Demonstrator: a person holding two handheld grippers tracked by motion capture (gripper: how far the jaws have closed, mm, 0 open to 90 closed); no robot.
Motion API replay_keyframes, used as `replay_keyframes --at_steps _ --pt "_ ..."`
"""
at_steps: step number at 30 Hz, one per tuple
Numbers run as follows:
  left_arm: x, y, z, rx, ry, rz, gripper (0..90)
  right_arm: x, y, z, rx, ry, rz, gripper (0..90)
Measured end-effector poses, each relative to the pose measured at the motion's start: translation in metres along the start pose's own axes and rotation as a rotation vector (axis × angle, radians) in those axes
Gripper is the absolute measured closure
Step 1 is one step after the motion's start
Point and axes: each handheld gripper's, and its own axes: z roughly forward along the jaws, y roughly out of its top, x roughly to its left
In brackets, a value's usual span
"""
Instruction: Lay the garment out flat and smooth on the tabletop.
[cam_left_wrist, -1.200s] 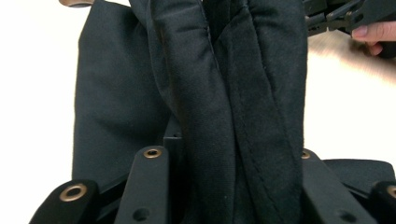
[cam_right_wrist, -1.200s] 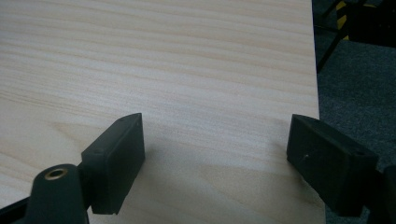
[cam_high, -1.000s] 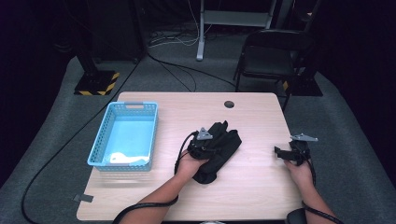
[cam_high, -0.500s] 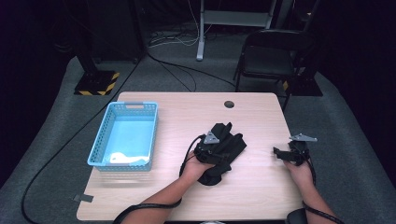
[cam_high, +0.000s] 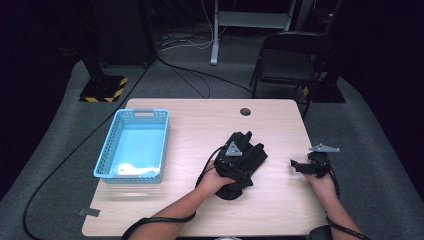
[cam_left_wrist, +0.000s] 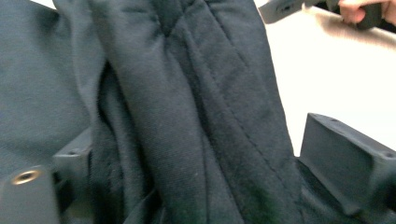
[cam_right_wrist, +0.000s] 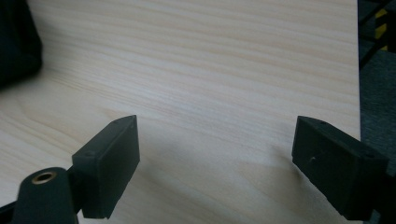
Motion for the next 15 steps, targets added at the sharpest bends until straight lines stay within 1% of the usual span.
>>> replay_keyframes --at_steps 1,2,3,4,6,7,9,10,12,15 --pt "0.000 0.001 0.000 0.008 -0.007 0.011 5.0 0.001 0.001 -0.002 -0.008 0.013 -0.001 13.6" --pt "0.000 0.001 0.000 0.008 -0.007 0.011 2.5 0.001 0.001 -0.002 -0.008 0.013 -0.001 13.6" --pt "0.000 0.002 -0.001 0.015 -0.014 0.015 2.5 0.002 0.004 -0.005 -0.024 0.030 -0.009 13.5" --pt "0.000 0.004 -0.003 0.019 -0.028 0.019 0.0 0.004 0.008 -0.010 -0.052 0.050 -0.012 13.1" --pt "0.001 0.006 -0.005 0.027 -0.032 0.023 0.0 0.007 0.011 -0.014 -0.071 0.054 -0.024 11.8" --pt "0.001 0.006 -0.005 0.027 -0.032 0.023 0.0 0.007 0.011 -0.014 -0.071 0.054 -0.024 11.8" --pt "0.002 0.008 -0.008 0.029 -0.040 0.026 0.0 0.011 0.015 -0.018 -0.079 0.056 -0.049 10.6" --pt "0.004 0.009 -0.011 0.023 -0.046 0.024 0.0 0.016 0.017 -0.020 -0.071 0.068 -0.062 10.0" --pt "0.005 0.010 -0.013 0.020 -0.049 0.032 0.1 0.020 0.018 -0.020 -0.063 0.085 -0.066 10.1" --pt "0.008 0.012 -0.018 0.003 -0.053 0.017 0.1 0.029 0.021 -0.022 -0.067 0.108 -0.066 10.6"
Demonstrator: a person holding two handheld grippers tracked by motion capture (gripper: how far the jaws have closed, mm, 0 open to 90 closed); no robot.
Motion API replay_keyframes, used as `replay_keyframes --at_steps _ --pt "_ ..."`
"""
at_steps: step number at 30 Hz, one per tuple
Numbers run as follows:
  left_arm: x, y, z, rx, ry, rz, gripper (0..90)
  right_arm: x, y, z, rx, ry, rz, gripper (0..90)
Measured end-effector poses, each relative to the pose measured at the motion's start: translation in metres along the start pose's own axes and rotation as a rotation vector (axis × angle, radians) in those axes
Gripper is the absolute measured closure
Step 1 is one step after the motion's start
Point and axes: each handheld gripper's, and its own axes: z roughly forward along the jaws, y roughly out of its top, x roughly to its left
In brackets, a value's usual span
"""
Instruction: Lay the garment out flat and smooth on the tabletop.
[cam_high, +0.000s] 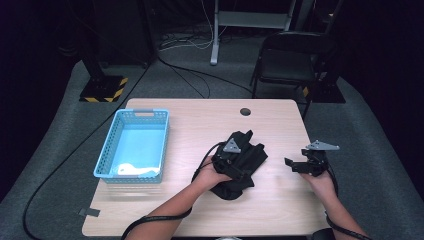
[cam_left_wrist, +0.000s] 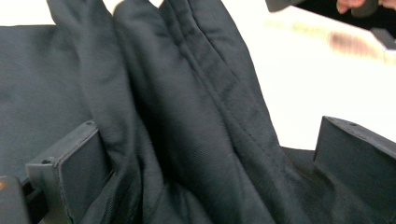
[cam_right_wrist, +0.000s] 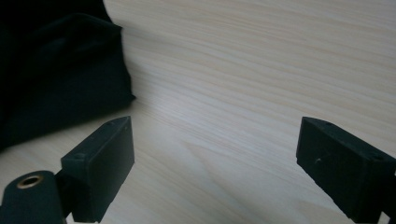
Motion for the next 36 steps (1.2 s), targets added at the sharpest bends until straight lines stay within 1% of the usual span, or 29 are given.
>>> replay_keyframes --at_steps 2,3,6,8,9,10,12,14,16,18,21,23,26,28,32,35,36 --pt "0.002 0.001 -0.003 -0.001 -0.001 -0.004 0.9 0.009 0.004 -0.001 -0.010 0.022 -0.016 12.7" --pt "0.003 0.002 -0.005 -0.005 0.007 -0.001 1.8 0.012 0.005 -0.001 -0.012 0.028 -0.025 13.9" --pt "0.005 0.003 -0.010 -0.014 0.016 0.001 3.3 0.025 0.009 0.000 -0.019 0.029 -0.060 14.6" --pt "0.008 0.004 -0.014 -0.029 0.018 -0.008 4.2 0.032 0.011 0.001 -0.021 0.042 -0.066 14.8" --pt "0.009 0.004 -0.017 -0.039 0.020 -0.016 4.7 0.035 0.013 0.001 -0.023 0.059 -0.064 14.7" --pt "0.010 0.004 -0.019 -0.045 0.023 -0.020 5.1 0.039 0.015 0.001 -0.025 0.086 -0.062 15.0" --pt "0.013 0.004 -0.023 -0.054 0.028 -0.032 6.3 0.044 0.019 0.002 -0.033 0.104 -0.061 17.5" --pt "0.015 0.004 -0.027 -0.063 0.032 -0.038 7.9 0.049 0.023 0.003 -0.049 0.136 -0.054 20.5" --pt "0.016 0.004 -0.030 -0.067 0.047 -0.036 9.6 0.055 0.027 0.005 -0.056 0.166 -0.051 22.2" --pt "0.018 0.004 -0.034 -0.069 0.047 -0.041 12.0 0.060 0.031 0.007 -0.059 0.194 -0.054 24.2" --pt "0.020 0.004 -0.039 -0.080 0.051 -0.051 13.8 0.064 0.036 0.012 -0.072 0.235 -0.050 27.1" --pt "0.022 0.003 -0.043 -0.089 0.051 -0.058 14.2 0.066 0.038 0.014 -0.072 0.255 -0.045 28.3" --pt "0.023 0.002 -0.048 -0.100 0.055 -0.067 14.7 0.071 0.041 0.018 -0.066 0.283 -0.052 29.3" --pt "0.025 -0.001 -0.050 -0.089 0.067 -0.072 15.1 0.074 0.043 0.021 -0.065 0.303 -0.058 30.5" --pt "0.030 -0.008 -0.050 -0.071 0.076 -0.093 16.6 0.080 0.047 0.025 -0.068 0.345 -0.067 33.1" --pt "0.032 -0.012 -0.050 -0.059 0.074 -0.105 18.4 0.084 0.050 0.029 -0.066 0.368 -0.068 33.1" --pt "0.032 -0.013 -0.049 -0.061 0.066 -0.112 19.3 0.085 0.051 0.030 -0.064 0.375 -0.069 33.1"
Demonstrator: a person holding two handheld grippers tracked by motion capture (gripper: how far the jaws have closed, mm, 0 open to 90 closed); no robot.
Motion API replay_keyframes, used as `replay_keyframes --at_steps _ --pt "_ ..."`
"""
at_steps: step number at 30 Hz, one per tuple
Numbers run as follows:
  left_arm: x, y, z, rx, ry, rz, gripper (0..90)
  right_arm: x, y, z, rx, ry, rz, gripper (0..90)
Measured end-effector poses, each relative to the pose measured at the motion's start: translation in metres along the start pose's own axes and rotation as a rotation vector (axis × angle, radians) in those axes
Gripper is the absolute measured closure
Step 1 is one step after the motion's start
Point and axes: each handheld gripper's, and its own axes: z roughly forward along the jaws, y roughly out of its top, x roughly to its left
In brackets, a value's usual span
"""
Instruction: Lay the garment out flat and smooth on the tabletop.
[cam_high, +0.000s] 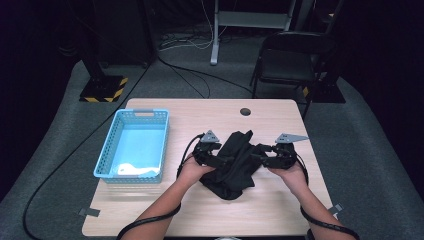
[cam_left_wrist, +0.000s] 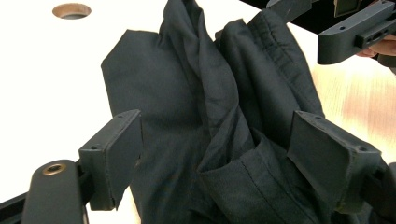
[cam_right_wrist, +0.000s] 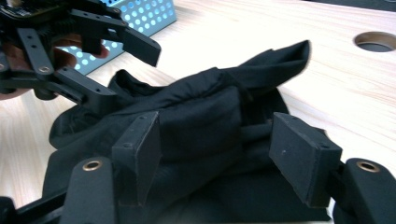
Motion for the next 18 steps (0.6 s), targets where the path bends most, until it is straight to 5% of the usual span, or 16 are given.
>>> replay_keyframes --at_steps 4,9,15,18 --pt "-0.001 -0.004 0.001 -0.003 -0.009 -0.008 27.4 0.002 0.002 0.008 0.017 0.037 -0.007 39.5" --pt "-0.003 -0.007 0.001 0.010 -0.009 -0.005 49.4 0.005 0.002 0.011 0.059 0.062 -0.033 62.1" --pt "-0.004 -0.002 -0.002 0.024 0.028 0.023 63.6 0.004 -0.003 0.005 0.107 0.068 -0.052 86.3" --pt "-0.001 0.000 -0.003 0.030 0.029 0.017 69.4 0.003 -0.005 -0.001 0.120 0.072 -0.055 88.5"
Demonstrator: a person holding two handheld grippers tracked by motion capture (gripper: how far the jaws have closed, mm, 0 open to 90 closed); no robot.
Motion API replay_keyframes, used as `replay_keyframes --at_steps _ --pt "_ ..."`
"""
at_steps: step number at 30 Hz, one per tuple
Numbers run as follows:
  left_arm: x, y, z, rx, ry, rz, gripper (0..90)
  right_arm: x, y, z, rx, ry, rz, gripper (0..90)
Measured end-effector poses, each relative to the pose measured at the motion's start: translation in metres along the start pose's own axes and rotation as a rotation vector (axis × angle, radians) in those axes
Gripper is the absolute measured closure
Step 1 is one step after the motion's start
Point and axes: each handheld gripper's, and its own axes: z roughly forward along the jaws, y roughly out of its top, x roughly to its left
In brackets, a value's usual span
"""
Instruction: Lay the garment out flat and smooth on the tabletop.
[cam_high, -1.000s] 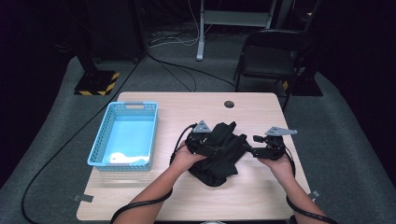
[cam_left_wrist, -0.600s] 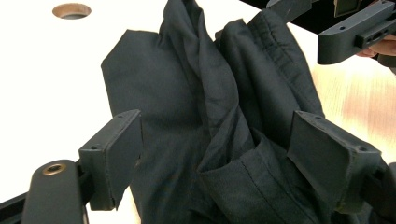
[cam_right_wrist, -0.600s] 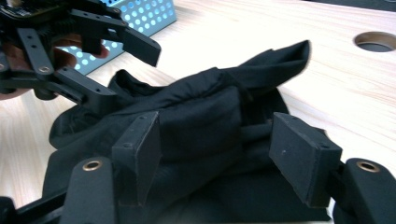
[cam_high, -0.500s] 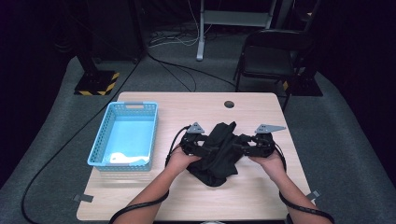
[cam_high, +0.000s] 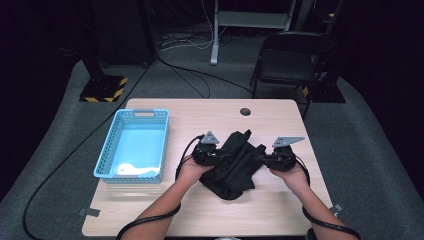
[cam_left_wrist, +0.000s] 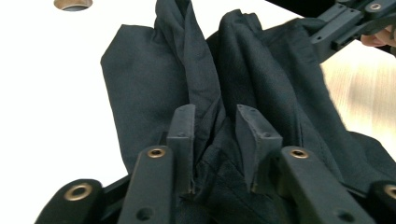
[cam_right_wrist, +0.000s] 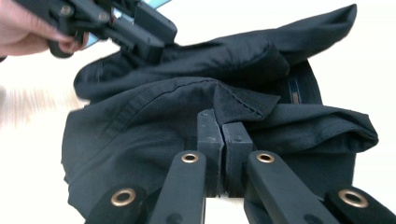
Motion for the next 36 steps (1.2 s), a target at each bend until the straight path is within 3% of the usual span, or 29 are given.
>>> replay_keyframes --at_steps 5,13,20,26,30,36 --pt "0.006 0.004 -0.004 -0.002 0.021 -0.007 73.1 -0.007 -0.011 -0.018 0.016 -0.025 0.009 88.8" --pt "0.014 0.010 -0.016 -0.015 0.065 0.003 78.8 -0.026 -0.044 -0.063 0.020 -0.090 0.076 88.9" --pt "0.006 0.012 -0.015 -0.008 0.070 0.039 80.9 -0.045 -0.065 -0.092 0.017 -0.149 0.143 88.9" --pt "0.000 0.011 -0.012 0.000 0.055 0.053 81.3 -0.054 -0.078 -0.099 0.046 -0.171 0.165 88.1" --pt "-0.004 0.010 -0.009 0.011 0.040 0.061 81.3 -0.061 -0.088 -0.103 0.049 -0.211 0.195 81.6" --pt "-0.009 0.011 -0.004 0.020 0.026 0.076 81.3 -0.067 -0.090 -0.122 -0.020 -0.294 0.247 68.3"
